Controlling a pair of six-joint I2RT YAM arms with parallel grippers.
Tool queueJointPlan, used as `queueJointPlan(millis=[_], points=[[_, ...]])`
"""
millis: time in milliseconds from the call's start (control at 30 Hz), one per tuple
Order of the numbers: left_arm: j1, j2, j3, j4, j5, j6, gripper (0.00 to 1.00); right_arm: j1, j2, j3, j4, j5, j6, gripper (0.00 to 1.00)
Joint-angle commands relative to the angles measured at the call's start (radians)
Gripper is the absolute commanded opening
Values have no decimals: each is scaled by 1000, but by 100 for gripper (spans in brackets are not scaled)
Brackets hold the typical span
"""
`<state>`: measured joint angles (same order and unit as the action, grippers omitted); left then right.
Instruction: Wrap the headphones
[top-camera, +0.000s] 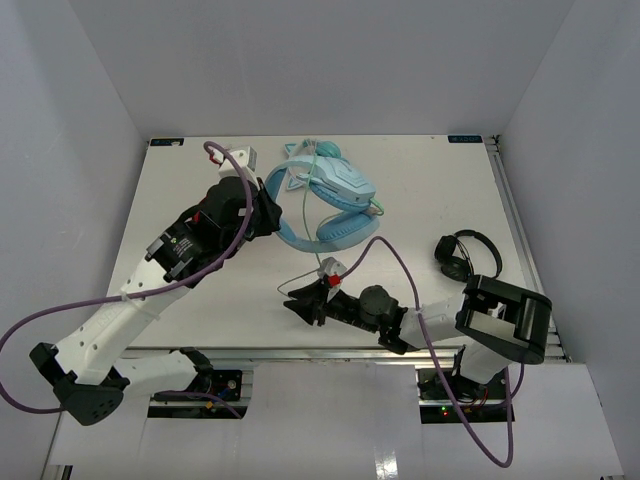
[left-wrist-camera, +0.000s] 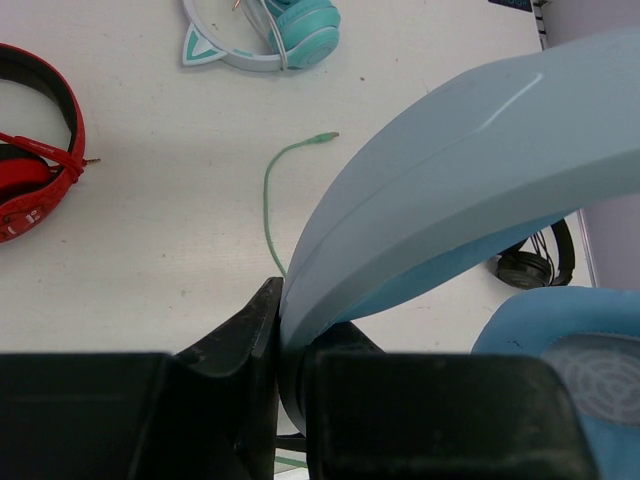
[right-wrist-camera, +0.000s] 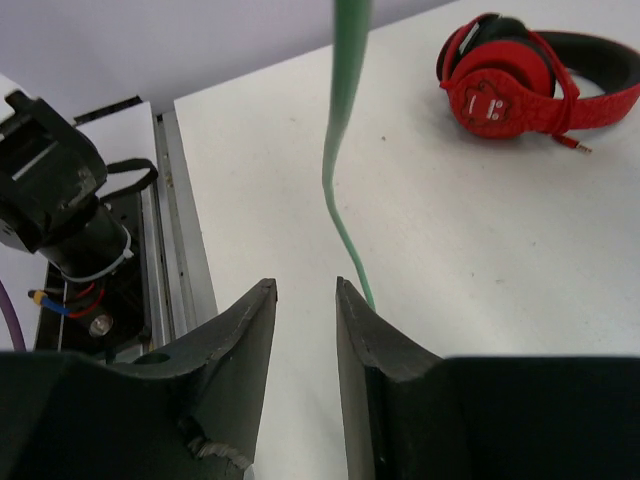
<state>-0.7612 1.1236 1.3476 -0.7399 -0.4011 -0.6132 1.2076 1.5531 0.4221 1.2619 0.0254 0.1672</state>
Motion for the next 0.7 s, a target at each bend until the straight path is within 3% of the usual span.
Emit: queueJointPlan(millis=[0, 333, 667], points=[[-1, -60, 9, 101, 3, -57, 0, 6, 67, 19, 454, -15, -13, 37], [0, -75, 2, 108, 4, -60, 0, -8, 219, 70, 534, -15, -77, 38], [0, -93, -21, 108, -12, -49, 0, -86, 267, 52, 574, -103, -115, 38]])
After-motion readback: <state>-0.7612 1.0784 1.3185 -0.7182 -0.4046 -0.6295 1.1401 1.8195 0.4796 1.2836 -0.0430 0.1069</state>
